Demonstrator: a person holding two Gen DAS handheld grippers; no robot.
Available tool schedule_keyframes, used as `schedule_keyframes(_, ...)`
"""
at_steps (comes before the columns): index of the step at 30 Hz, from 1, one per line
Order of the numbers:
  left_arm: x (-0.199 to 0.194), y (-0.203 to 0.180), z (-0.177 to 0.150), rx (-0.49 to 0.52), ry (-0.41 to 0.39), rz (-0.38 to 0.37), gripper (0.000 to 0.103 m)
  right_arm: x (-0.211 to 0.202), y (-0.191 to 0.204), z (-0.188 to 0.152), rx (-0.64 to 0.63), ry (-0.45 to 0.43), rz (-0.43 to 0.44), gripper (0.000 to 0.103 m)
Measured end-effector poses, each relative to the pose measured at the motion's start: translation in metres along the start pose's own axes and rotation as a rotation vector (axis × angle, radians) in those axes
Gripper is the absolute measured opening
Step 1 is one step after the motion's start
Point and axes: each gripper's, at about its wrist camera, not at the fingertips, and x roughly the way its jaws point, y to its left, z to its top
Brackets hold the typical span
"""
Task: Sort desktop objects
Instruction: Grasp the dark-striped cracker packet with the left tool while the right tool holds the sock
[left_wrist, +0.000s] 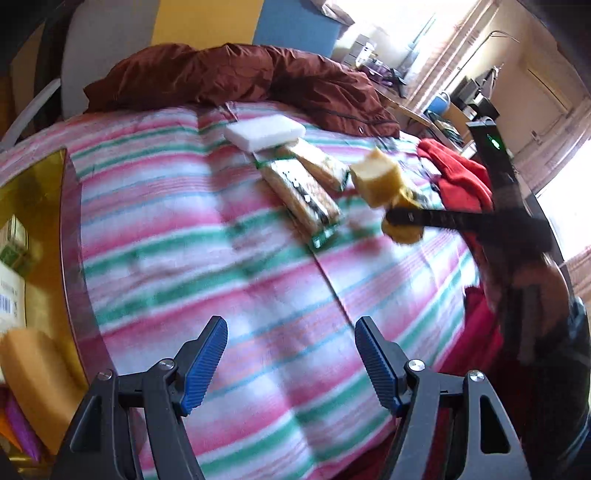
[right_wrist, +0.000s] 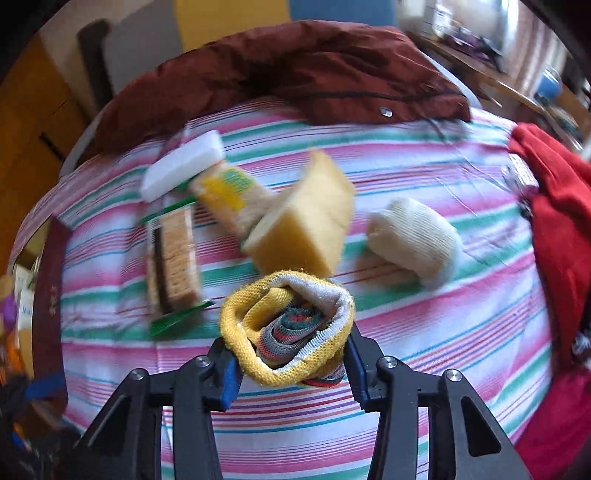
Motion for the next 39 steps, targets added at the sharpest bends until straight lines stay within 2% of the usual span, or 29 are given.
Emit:
schedule_keyframes(4, 0.012, -0.008, 0.022, -0.003, -0.005, 0.016, 0.073, -0.013, -0.001, 0.0, 0.009, -0.046, 0.043, 0.047)
schedule_keyframes(8, 0.033, -0.02, 0.043, 0.015, -0.002, 0.06, 0.073, -0.035, -0.001, 0.002, 0.014, -0.133, 0.115, 0.047)
schedule_keyframes(12, 0.055, -0.024, 0.064, -0.011, 0.006, 0.087, 0.073, -0.051, -0.004, 0.002, 0.031, -0.205, 0.176, 0.047)
schedule_keyframes(15, 0.069, -0.029, 0.079, -0.015, 0.002, 0.11, 0.073, -0.072, -0.02, 0.002, 0.106, -0.308, 0.272, 0.047)
schedule_keyframes(19, 0.087, -0.033, 0.096, -0.015, 0.005, 0.152, 0.073, -0.082, -0.039, 0.001, 0.207, -0.378, 0.324, 0.047)
schedule_keyframes(23, 0.103, -0.036, 0.107, -0.008, 0.006, 0.182, 0.073, -0.078, -0.044, 0.002, 0.233, -0.367, 0.314, 0.047)
schedule_keyframes(32, 0.133, -0.036, 0.12, 0.008, 0.037, 0.244, 0.072, -0.075, -0.035, 0.004, 0.177, -0.356, 0.299, 0.049)
schedule_keyframes(34, 0.137, -0.031, 0.119, -0.015, 0.041, 0.24, 0.071, -0.075, -0.033, 0.004, 0.166, -0.355, 0.294, 0.049)
schedule_keyframes(39, 0.139, -0.029, 0.117, 0.012, 0.044, 0.235, 0.073, -0.075, -0.029, 0.004, 0.141, -0.355, 0.278, 0.049)
